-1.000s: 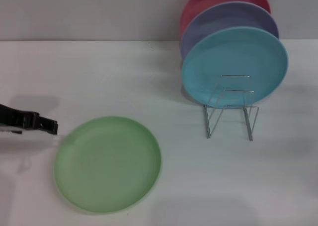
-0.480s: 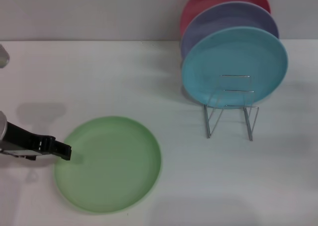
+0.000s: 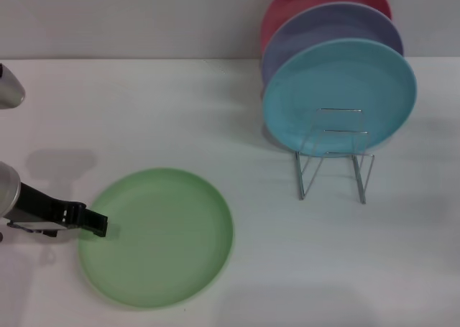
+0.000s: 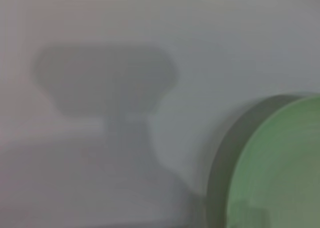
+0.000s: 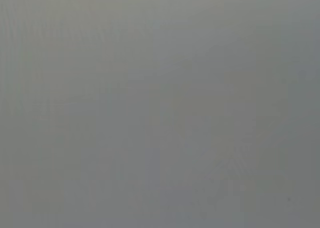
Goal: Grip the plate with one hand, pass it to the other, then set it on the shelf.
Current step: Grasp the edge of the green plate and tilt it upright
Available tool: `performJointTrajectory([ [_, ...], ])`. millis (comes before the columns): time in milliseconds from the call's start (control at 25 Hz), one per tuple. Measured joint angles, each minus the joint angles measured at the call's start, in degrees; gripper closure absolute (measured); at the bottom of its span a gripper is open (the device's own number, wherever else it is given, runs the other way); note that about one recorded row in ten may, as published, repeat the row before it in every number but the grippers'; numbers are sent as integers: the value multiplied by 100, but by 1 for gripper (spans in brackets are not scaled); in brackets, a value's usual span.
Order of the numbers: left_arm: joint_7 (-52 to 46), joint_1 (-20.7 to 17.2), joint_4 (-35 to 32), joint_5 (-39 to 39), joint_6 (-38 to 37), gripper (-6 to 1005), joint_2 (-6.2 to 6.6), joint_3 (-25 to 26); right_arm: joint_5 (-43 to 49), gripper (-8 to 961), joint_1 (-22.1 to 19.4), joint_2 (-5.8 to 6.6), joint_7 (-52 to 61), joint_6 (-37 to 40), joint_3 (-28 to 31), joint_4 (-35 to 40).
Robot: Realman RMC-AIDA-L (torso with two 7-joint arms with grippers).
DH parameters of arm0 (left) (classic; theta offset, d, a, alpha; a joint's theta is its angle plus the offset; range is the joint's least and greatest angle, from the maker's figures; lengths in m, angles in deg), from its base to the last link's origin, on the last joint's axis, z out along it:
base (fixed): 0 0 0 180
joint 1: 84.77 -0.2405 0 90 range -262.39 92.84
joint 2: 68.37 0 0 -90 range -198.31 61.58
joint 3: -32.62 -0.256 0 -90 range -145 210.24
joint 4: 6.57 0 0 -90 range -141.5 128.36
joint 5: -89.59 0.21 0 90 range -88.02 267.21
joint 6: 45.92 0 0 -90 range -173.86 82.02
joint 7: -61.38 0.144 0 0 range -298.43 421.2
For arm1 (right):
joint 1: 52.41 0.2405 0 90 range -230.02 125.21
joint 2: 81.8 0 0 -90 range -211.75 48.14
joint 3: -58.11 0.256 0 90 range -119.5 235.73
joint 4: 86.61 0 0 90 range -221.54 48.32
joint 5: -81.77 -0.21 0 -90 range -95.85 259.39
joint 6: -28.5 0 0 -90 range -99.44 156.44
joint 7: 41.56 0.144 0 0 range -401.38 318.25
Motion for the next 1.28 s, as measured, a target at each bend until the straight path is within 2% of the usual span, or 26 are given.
performJointTrajectory([
  [640, 62, 195, -422, 91, -200, 140, -6, -233, -7, 232, 9, 10, 38, 1, 0, 33],
  [1280, 62, 256, -430, 298, -213, 504, -8, -381, -7, 232, 9, 10, 71, 1, 0, 36],
])
